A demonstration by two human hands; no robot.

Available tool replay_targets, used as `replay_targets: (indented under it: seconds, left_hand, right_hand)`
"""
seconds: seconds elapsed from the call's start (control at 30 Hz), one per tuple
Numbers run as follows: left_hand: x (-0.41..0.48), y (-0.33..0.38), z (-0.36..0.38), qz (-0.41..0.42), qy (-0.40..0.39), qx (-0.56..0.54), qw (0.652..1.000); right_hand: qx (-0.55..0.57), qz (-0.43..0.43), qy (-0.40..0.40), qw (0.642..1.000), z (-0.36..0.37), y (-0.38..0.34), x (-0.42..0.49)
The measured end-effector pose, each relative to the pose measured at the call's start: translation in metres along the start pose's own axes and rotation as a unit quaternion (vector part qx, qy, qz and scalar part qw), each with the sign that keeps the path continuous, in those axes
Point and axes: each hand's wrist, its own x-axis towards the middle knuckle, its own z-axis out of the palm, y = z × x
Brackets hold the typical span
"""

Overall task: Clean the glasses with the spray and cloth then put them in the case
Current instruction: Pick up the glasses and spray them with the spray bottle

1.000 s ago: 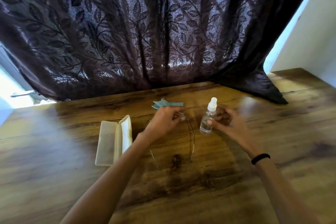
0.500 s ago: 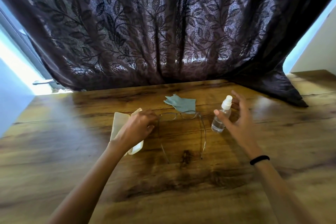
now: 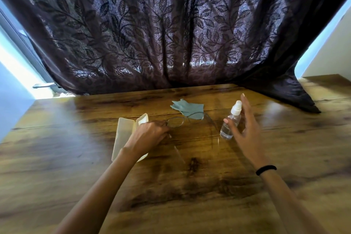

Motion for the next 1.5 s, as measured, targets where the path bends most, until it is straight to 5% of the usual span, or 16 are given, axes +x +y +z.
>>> replay_targets:
  seconds: [0.43, 0.73, 1.1, 1.5]
  left_hand:
    - [0.015, -0.005, 0.011, -0.11, 0.195, -0.165, 0.961]
    - [0.029, -0.005, -0.002, -0.168, 0.349, -0.297, 0.873]
    - [0.063, -0.002, -0.065, -0.143, 0.48, -0.288, 0.816]
    - [0.069, 0.011, -0.079, -0.08, 0.48, -0.219, 0.845]
  right_hand:
    - [0.005, 0.008, -0.002, 1.0, 0.003, 0.004, 0.0]
    - [-0.026, -0.033, -0.039, 0.998, 0.003, -0.009, -0.003]
    - [0.106, -0.058, -0.057, 0.991, 0.016, -0.058, 0.001]
    - [0.158, -0.097, -0.036, 0.982, 0.04, -0.095, 0.027]
